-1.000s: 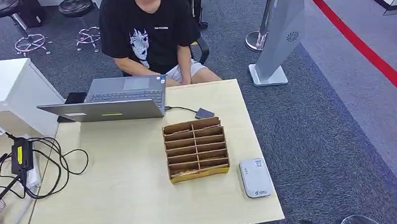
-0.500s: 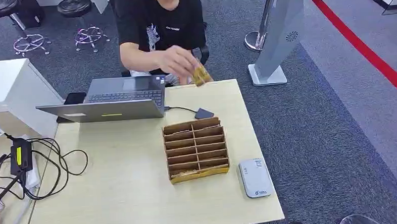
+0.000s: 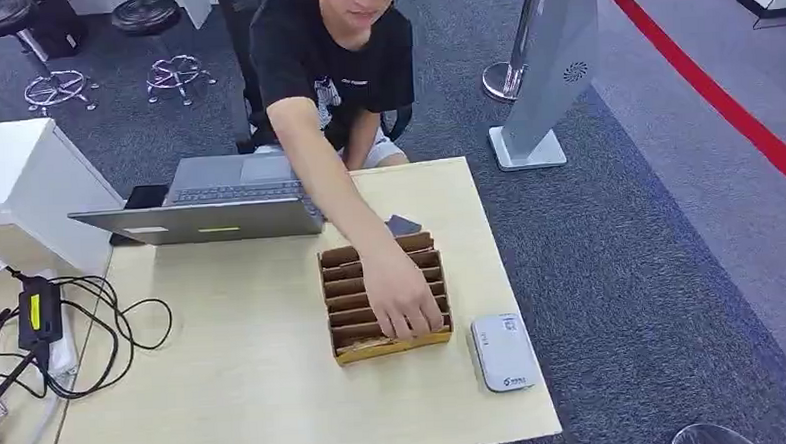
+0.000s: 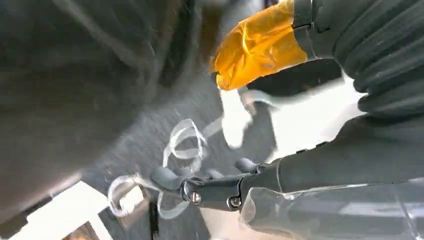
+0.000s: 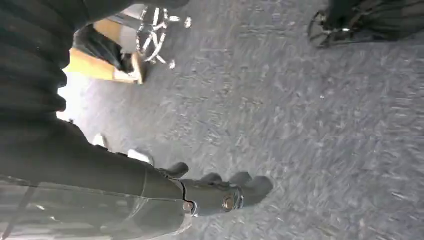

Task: Pass the card to the sensor for recognition and then transmit it.

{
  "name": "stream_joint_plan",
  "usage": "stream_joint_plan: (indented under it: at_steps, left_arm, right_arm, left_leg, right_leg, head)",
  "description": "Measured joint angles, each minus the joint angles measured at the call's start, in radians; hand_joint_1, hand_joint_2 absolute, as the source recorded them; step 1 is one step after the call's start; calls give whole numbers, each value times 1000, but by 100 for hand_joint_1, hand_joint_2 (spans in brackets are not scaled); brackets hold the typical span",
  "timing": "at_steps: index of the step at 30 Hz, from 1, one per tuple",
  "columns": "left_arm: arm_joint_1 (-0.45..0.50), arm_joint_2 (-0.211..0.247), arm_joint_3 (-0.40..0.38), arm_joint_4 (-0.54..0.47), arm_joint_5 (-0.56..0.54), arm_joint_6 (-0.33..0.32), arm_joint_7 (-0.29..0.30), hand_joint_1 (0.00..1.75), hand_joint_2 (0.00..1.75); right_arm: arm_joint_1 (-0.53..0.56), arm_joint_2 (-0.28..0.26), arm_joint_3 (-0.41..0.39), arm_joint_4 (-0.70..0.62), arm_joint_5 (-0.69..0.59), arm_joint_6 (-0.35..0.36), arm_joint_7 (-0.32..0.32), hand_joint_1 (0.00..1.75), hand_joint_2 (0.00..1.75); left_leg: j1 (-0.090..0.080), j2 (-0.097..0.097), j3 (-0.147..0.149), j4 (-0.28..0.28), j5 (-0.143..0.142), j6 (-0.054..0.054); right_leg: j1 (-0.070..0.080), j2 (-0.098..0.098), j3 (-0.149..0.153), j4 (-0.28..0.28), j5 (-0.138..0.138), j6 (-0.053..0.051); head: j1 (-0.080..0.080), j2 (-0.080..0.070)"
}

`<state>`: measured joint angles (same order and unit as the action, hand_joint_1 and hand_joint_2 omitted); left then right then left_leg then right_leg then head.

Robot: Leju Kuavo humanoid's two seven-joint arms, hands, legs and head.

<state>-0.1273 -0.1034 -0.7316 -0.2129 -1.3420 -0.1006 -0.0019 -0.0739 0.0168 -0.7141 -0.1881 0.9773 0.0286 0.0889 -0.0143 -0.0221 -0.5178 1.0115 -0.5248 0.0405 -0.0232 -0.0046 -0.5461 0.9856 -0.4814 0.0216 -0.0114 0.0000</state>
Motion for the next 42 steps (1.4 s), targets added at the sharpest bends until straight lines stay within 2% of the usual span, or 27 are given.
stream_joint_plan:
  at_steps: [18,20,22,24,27,30,32,34,35,36,37,38,40,41,42]
  left_arm:
    - [8,6,9,0,15,17,-2,0,175]
    - [13,6,11,0,50,52,-18,0,175]
    - [22,7,62,0,203,124,-68,0,175]
    - [19,22,155,0,328,132,-86,0,175]
    - [14,30,252,0,380,112,-25,0,175]
    - [17,40,332,0,411,139,-11,0,175]
    - [17,48,377,0,428,189,-31,0,175]
    - [14,53,425,0,449,271,-74,0,175]
    - [7,55,448,0,429,267,-60,0,175]
    - [-3,56,458,0,387,224,-28,0,175]
    - [-5,56,458,0,352,189,-8,0,175]
    - [0,56,456,0,301,163,-6,0,175]
    - [12,47,412,0,131,130,-27,0,175]
    - [18,35,370,0,52,108,-39,0,175]
    - [23,24,320,0,-34,81,-53,0,175]
  right_arm:
    - [4,0,-3,0,-1,0,-1,0,175]
    - [4,0,-4,0,-8,-10,1,0,175]
    - [5,2,-11,0,-15,-18,3,0,175]
    - [7,2,-16,0,-9,-16,-5,0,175]
    - [5,2,-16,0,10,-9,-12,0,175]
    - [6,2,-21,-1,16,-11,-10,0,175]
    - [6,2,-26,-1,16,-13,-6,0,175]
    - [6,4,-38,-2,8,-31,-5,0,175]
    - [6,5,-44,-3,20,-80,-3,0,175]
    - [6,7,-49,-4,19,-174,-9,0,175]
    - [4,7,-59,-6,6,-236,-20,0,175]
    - [0,5,-76,-9,-12,-270,-28,0,175]
    - [-4,0,-113,-10,-14,-199,-32,0,175]
    - [-5,-3,-119,-10,5,-132,-32,0,175]
    - [-6,-3,-118,-9,40,-36,-18,0,175]
  left_leg:
    - [0,-1,-1,0,0,0]
    - [0,0,0,0,0,0]
    - [0,1,1,0,0,0]
    - [0,0,0,0,0,0]
    - [1,2,1,0,0,0]
    - [1,4,1,0,0,0]
    - [0,4,1,0,0,0]
    - [1,4,1,0,0,0]
    - [1,3,1,0,0,0]
    - [0,3,1,0,0,0]
    - [0,4,1,0,0,0]
    - [0,6,2,0,0,0]
    - [0,7,2,0,0,0]
    - [0,6,2,0,0,0]
    - [0,6,2,0,-1,1]
  right_leg:
    - [0,-2,0,0,0,0]
    - [0,-1,0,0,0,0]
    - [0,1,-1,0,0,0]
    - [0,1,-1,0,0,0]
    - [0,2,0,0,0,0]
    - [0,3,-1,0,0,0]
    - [0,3,-1,0,0,0]
    - [0,3,-1,0,0,0]
    - [0,3,0,0,0,0]
    - [0,3,0,0,0,0]
    - [0,4,0,0,0,0]
    - [0,6,0,0,0,0]
    - [0,6,0,0,0,0]
    - [0,6,0,0,0,0]
    - [0,6,0,0,0,0]
  head:
    - [0,0]
    - [0,0]
    - [1,0]
    - [-1,0]
    - [0,0]
    - [0,0]
    - [0,0]
    - [0,0]
    - [0,0]
    - [0,0]
    - [0,0]
    - [0,0]
    - [0,0]
    - [0,0]
    - [1,0]
